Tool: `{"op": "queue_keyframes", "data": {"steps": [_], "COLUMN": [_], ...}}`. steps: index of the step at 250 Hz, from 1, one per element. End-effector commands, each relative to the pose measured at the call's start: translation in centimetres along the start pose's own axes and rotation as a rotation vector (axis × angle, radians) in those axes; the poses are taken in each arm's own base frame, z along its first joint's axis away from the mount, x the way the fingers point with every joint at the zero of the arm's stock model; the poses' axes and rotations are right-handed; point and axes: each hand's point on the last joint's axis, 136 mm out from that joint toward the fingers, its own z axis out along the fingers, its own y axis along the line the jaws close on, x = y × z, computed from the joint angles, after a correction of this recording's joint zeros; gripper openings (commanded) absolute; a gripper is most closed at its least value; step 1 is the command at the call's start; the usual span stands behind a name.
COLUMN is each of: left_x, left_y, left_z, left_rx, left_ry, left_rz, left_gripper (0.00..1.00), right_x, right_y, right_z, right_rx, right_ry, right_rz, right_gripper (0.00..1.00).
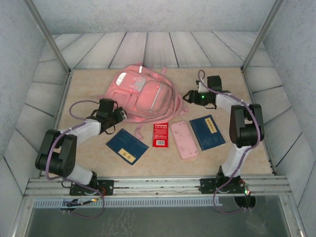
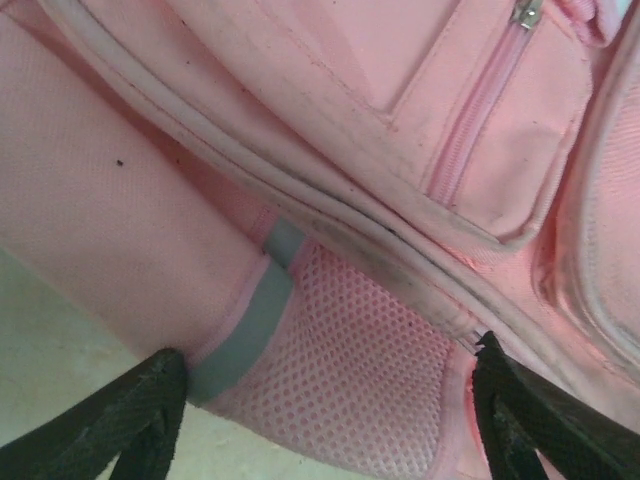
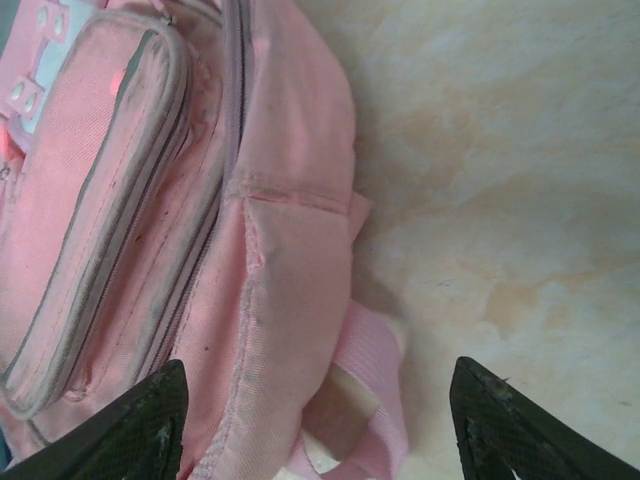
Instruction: Pack the student bag
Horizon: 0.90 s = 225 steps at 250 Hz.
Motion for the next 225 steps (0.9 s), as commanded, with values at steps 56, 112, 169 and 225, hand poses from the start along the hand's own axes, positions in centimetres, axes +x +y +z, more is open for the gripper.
{"op": "queue_keyframes", "data": {"steps": [56, 112, 169, 225], "left_x": [0.0, -0.5, -2.9, -6.6], "left_y": [0.4, 0.3, 0.4, 0.0], "left_z": [3.0, 5.0, 6.0, 6.7], "left_rx": [-0.023, -0.033, -0.065, -0.034], "left_ry": [0.003, 0.024, 0.012, -0.009], "left_rz": [-0.025, -0.014, 0.03, 0.079], "left_gripper": [0.62, 0.39, 0.18, 0.0], "right_x": [2.0, 2.9, 4.6, 8.3], "right_y": [1.5, 3.2, 7.2, 14.0], "right_z": [3.6, 2.9, -1.6, -6.4], "right_rx": [-0.084, -0.129, -0.201, -0.292], "right_ry": [0.081, 0.111, 0.097, 0.065], "right_rz": [0.03, 0.02, -0.009, 0.0], "right_gripper": [0.49, 0.2, 0.1, 0.11]}}
